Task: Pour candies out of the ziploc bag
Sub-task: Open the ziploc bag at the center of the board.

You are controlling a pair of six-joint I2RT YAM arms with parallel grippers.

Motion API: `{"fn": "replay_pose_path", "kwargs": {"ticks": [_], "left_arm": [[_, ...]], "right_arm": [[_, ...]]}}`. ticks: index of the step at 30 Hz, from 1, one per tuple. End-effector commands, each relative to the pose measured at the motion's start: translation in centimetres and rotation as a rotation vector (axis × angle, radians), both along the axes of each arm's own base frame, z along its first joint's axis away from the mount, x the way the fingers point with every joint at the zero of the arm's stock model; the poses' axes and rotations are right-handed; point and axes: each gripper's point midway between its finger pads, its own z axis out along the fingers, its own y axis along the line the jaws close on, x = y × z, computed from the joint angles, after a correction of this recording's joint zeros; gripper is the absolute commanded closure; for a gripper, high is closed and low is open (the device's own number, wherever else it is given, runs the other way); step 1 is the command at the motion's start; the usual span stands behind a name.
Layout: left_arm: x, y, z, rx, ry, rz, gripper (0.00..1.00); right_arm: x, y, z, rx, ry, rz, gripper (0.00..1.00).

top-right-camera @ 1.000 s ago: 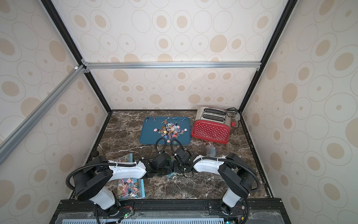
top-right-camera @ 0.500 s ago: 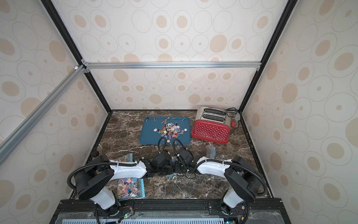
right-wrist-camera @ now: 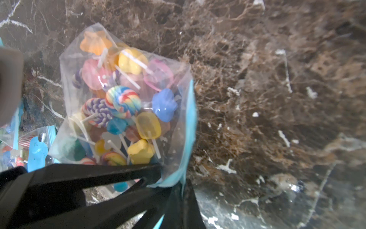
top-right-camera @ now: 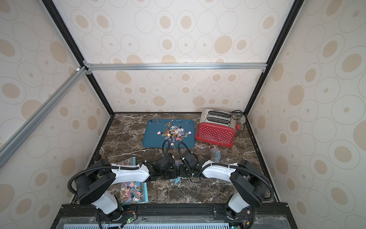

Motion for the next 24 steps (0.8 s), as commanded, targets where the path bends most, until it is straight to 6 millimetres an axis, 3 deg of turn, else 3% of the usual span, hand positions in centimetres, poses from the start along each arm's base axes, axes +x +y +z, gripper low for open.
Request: {"fn": "replay_pose_path", "kwargs": {"ticks": [1,17,24], "left_arm": [[-0.2,-1.0,0.1,-0.007,0.018,-0.052,0.79],[0.0,-0.3,0.0,0.042,0.014,-0.042,1.0],[0.2,0.2,0.2,0.055,0.001,-0.022,1.0]], "right_arm": [[0.3,1.2,1.1,0.07,-0.011,0.001,1.0],[0.1,1.5,0.8,0.082,0.004,0.009,1.0],[-0.1,0.6,-0.6,0.019,0.048,-0.025,1.0]]}}
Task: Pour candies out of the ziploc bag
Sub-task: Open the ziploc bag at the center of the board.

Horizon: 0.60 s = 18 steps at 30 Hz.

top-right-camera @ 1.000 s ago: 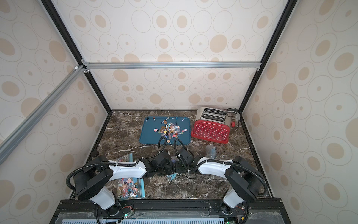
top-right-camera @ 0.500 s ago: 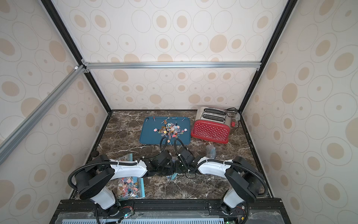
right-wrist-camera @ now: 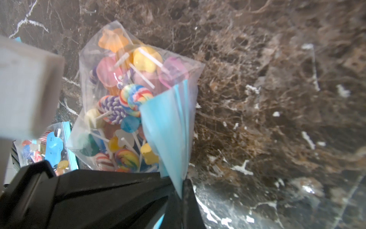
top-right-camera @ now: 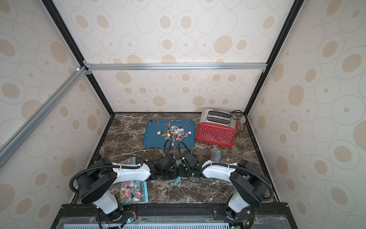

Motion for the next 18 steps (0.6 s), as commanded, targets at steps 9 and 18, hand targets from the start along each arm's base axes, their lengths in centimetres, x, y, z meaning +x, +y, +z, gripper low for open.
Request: {"fn": "replay_pose_path", "kwargs": {"ticks": [9,18], "left_arm": [[1.5,4.2,1.2,0.122,-0.078,0.185,1.0],[1.6,3.3,1.6,0.072,-0.084,0.171,1.0]], "right_arm": [[-0.4,-0.7,-2.8,-0.062,0.092,-0.076,1.0],[0.3,0.4,-1.3,0.03,0.053,-0.065,0.98]]}}
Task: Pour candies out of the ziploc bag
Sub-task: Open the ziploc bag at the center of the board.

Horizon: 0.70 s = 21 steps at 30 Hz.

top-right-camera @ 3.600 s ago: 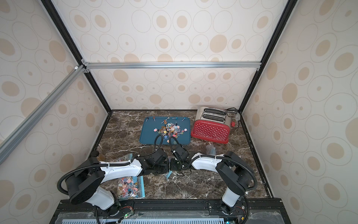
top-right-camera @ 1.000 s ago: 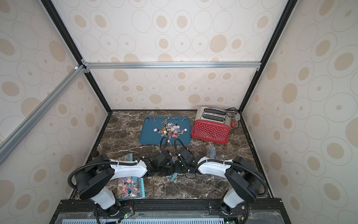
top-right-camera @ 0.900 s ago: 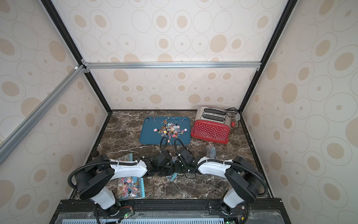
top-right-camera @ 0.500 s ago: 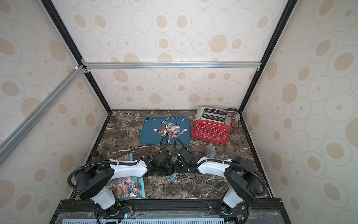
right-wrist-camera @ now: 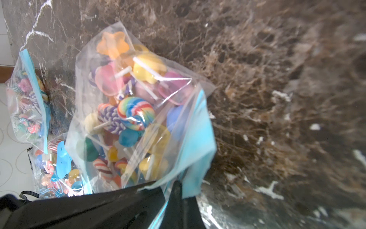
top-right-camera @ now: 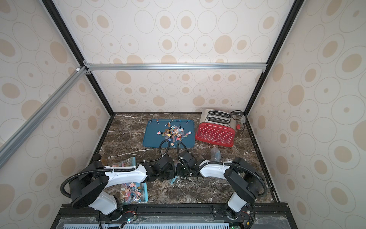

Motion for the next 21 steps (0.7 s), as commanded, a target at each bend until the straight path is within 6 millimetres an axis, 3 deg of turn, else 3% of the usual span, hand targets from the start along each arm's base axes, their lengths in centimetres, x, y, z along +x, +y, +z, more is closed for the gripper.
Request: {"fn": "replay_pose_path", "kwargs": {"ticks": [1,6,21], "left_arm": [[0.8,0.4,0.6,0.008,-0.033,0.031,1.0],[0.6,-0.2,0.3,-0.004,-0.018,0.007,1.0],[0.3,-0.7,0.2,-0.022,-0.005,-0.021,1.0]], "right_arm": [[-0.1,-1.0,-0.4,-0.011,0.018,-0.027,0.95],[0.2,-0.9,0.5,0.03,-0.004,-0.031,0.81],[0.7,0.3,0.8,0.077,-0.013,-0.011,0.82]]}}
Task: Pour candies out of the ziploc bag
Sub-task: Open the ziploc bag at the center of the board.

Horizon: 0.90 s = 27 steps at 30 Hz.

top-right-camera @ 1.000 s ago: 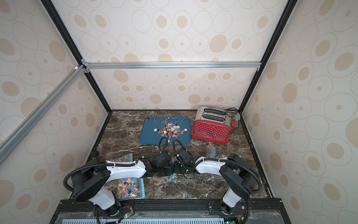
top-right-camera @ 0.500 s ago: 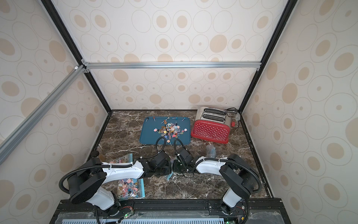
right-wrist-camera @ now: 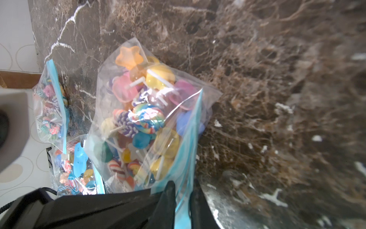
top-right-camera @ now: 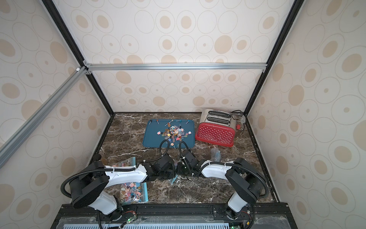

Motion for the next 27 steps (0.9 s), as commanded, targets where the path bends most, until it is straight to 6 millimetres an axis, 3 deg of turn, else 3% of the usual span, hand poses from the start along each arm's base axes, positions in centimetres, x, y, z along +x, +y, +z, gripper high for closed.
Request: {"fn": "replay_pose_path", "kwargs": {"ticks": [1,9,21,27], "left_arm": [[0.4,-0.2,0.1,0.0,-0.013,-0.006,1.0],[0.7,0.2,0.3,0.004,-0.016,0.005,1.0],[0.8,0.2,0.3,0.002,-0.012,0.002,1.0],[0.8,0.1,0.2,0.0,-0.011,0.002,1.0]], "right_arm": [[0.2,0.1,-0.1,0.009,0.006,-0.004,0.83],[-0.2,-0.2,-0.8,0.002,0.022,-0.004,0.89],[-0.1,0.6,-1.1,0.018,0.036,0.016,0.9],[-0.1,0.6,-1.0,0.018,0.038,0.017,0.98]]}}
